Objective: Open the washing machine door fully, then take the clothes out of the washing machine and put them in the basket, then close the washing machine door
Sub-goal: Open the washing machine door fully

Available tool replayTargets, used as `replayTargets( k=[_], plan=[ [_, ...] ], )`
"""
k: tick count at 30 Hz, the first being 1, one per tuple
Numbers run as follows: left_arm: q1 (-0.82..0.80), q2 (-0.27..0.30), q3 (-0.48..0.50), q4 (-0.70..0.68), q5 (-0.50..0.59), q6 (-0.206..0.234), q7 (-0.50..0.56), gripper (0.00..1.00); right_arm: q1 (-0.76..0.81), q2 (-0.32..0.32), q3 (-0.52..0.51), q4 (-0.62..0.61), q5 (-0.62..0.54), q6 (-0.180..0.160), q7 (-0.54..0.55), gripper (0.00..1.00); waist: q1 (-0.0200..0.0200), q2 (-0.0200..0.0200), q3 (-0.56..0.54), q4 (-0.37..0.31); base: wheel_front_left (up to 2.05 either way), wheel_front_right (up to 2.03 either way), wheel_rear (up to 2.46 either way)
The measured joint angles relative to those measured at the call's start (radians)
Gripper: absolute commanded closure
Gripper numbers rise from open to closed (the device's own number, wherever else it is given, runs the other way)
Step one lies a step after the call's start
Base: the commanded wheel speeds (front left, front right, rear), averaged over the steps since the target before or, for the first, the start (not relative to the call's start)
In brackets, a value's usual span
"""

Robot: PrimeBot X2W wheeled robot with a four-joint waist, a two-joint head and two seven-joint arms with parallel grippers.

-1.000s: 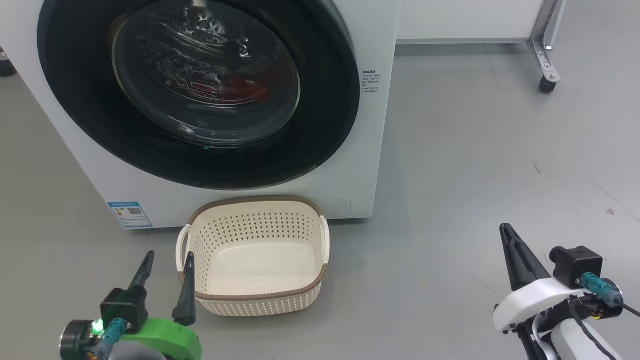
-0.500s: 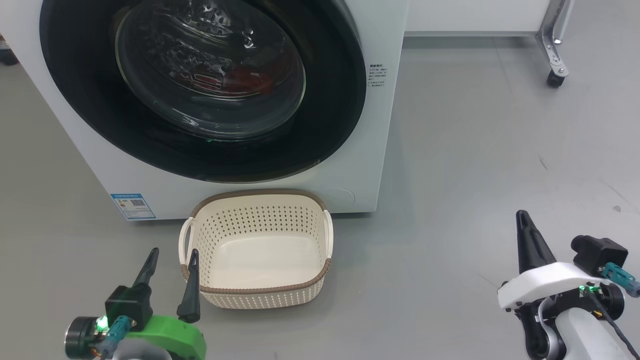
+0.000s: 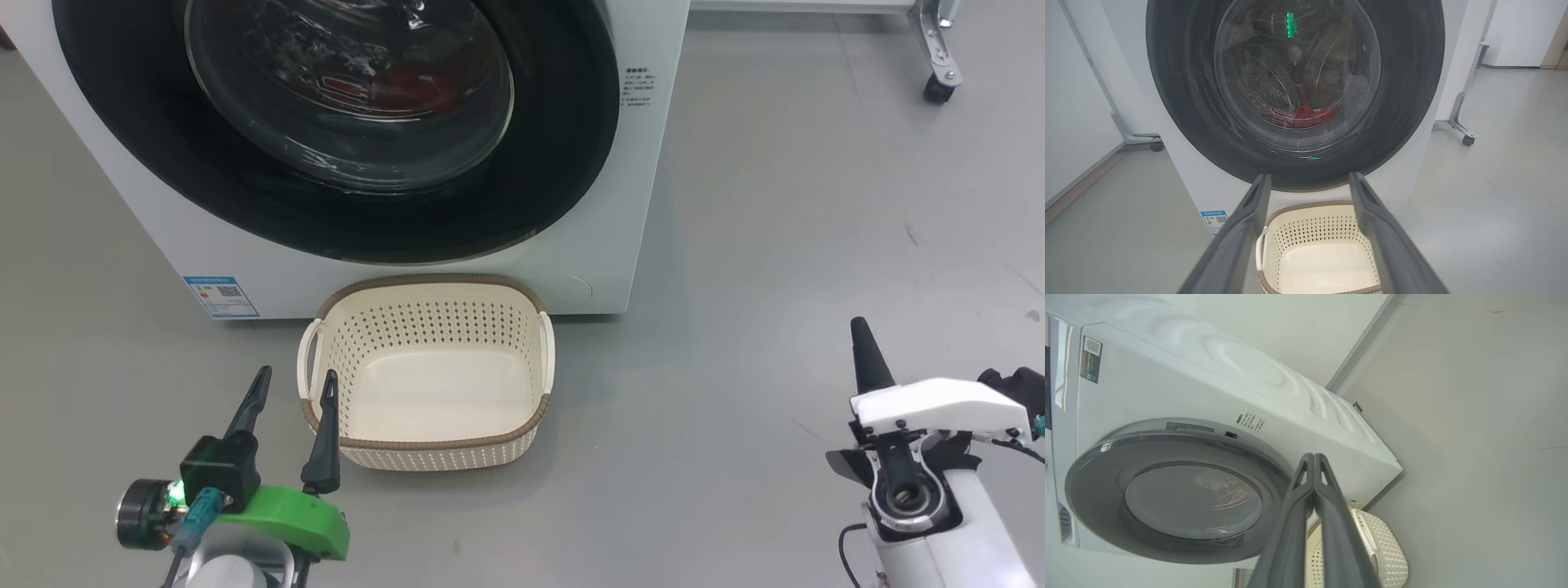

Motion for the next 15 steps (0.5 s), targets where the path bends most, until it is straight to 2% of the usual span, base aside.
replayTargets(
  k=[6, 11, 15],
  plan=[
    [-0.023, -0.005, 0.000, -0.010, 0.004, -0.002, 0.000, 0.00, -0.087, 0.000, -0.058, 0.005, 0.207, 0.000, 0.143, 1.00, 0.0000, 0.0000, 0.039, 0.012, 0.00, 0.00, 0.00],
    [-0.040, -0.010, -0.005, -0.013, 0.006, -0.009, 0.000, 0.00, -0.149, -0.006, -0.083, 0.016, 0.263, -0.005, 0.210, 1.00, 0.0000, 0.0000, 0.069, 0.021, 0.00, 0.00, 0.00],
    [-0.067, -0.015, -0.007, -0.022, 0.020, -0.010, 0.000, 0.00, -0.212, -0.029, -0.096, 0.026, 0.287, -0.037, 0.268, 1.00, 0.0000, 0.0000, 0.101, 0.034, 0.00, 0.00, 0.00]
  ],
)
